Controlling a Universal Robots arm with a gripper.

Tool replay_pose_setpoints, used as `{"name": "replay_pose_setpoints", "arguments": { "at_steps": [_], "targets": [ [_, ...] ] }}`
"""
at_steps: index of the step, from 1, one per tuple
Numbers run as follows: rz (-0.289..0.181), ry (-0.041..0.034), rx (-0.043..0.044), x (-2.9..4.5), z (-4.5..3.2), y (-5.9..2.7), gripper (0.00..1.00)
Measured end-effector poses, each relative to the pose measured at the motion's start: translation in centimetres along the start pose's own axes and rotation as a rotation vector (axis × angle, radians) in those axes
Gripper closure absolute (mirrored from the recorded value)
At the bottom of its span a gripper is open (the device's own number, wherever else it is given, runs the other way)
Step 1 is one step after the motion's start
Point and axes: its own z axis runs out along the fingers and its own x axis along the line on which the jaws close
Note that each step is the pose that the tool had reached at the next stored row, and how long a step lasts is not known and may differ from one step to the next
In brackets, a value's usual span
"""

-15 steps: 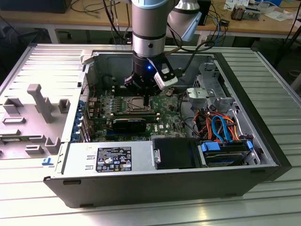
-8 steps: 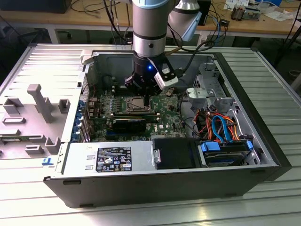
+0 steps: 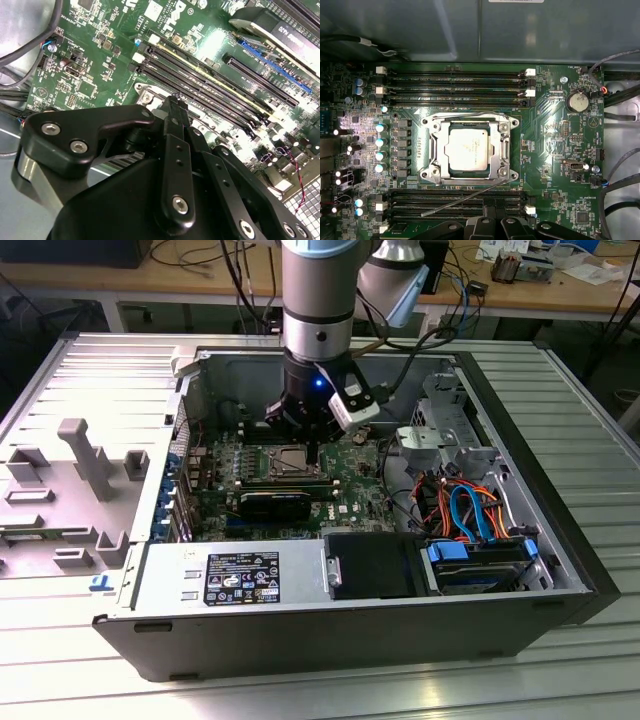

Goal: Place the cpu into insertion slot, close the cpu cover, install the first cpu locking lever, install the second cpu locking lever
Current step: 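Install the second cpu locking lever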

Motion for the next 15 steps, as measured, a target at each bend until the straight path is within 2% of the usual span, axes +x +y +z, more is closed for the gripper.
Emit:
{"name": "replay_pose_setpoints", "arguments": {
  "at_steps": [3, 7, 8, 9, 10, 11, 13, 15],
  "targets": [
    [0.0, 0.0, -0.0057, 0.0, -0.07, -0.02, 0.89],
    [0.0, 0.0, -0.0139, 0.97, -0.08, -0.01, 0.89],
    [0.0, -0.0002, -0.0208, 1.16, -0.09, -0.02, 0.89],
    [0.0, -0.0004, -0.0348, 1.25, -0.09, -0.07, 0.89],
    [0.001, -0.0007, -0.0597, 1.39, -0.09, -0.1, 0.89],
    [0.001, -0.0008, -0.0688, 1.44, -0.09, -0.11, 0.89],
    [0.001, -0.0009, -0.0766, 1.49, -0.08, -0.24, 0.89],
    [0.002, -0.0005, -0.0769, 1.51, -0.04, -0.68, 0.89]
  ]
}}
